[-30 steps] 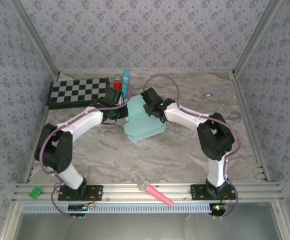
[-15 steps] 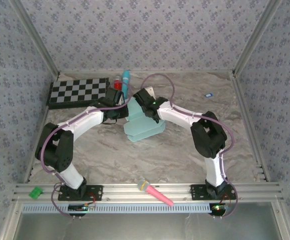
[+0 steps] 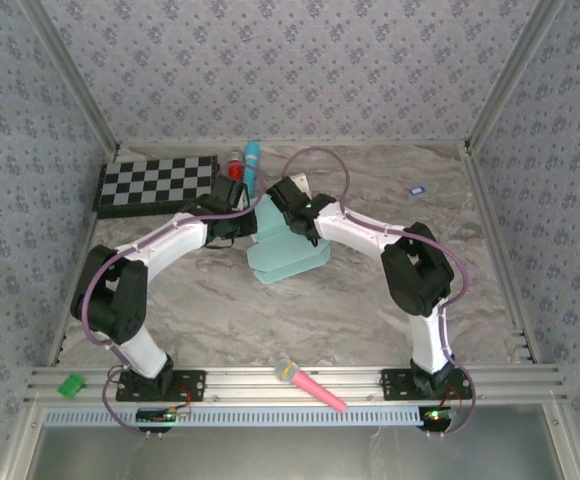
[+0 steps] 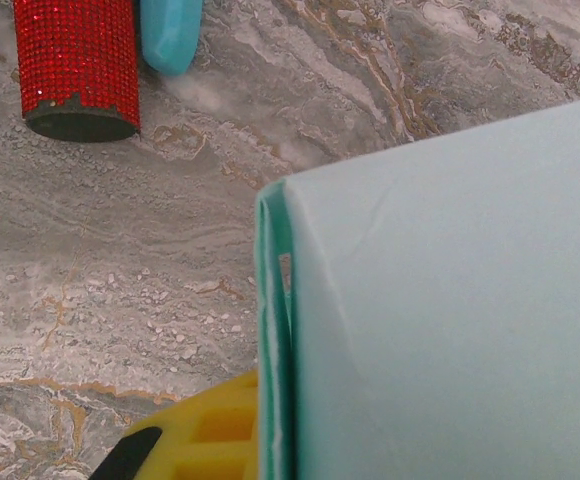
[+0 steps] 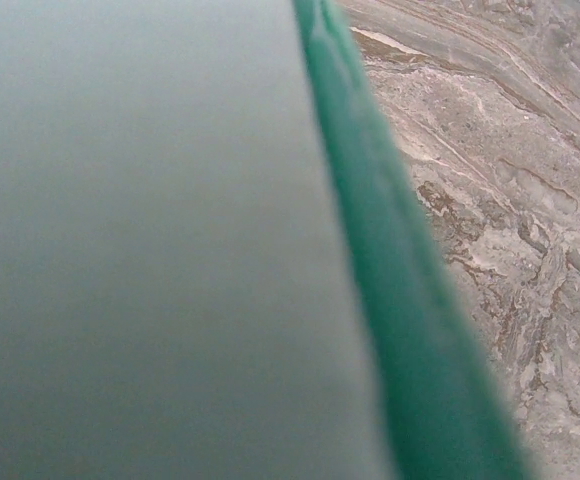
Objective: Fold the paper box
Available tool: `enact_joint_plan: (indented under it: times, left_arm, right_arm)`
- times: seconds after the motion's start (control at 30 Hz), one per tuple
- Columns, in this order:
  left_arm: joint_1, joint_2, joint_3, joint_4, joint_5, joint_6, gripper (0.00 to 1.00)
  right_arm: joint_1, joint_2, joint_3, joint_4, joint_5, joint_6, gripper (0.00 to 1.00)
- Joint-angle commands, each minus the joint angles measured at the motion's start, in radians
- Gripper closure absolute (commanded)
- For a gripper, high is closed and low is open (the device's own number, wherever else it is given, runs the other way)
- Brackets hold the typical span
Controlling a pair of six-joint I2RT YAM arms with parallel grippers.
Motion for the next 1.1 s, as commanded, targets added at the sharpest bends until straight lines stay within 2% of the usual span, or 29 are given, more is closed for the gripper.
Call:
enact_joint_plan:
  times: [0.0,0.17,0.7,1.07]
  left_arm:
    - [-0.001,-0.007,0.043,-0.042,0.006,0.003,1.0]
    - [-0.001,-0.003,0.045,-0.044,0.006,0.003,1.0]
    - [0.0,0.027,0.057,-0.056,0.004,-0.003,1.0]
    - [0.0,0.032,0.055,-0.05,0.01,-0.009,1.0]
  right_arm:
    - [-0.017,-0.044,-0.029,0.005,0.014,-0.038,0.78]
    - [-0.009,-0.064,-0.031,0.028,-0.005,-0.053,0.69]
    - [-0.013,-0.14,-0.061,0.1,-0.087,-0.071,0.55]
    - [-0.036,-0.122,-0.032,0.102,-0.095,-0.069,0.59]
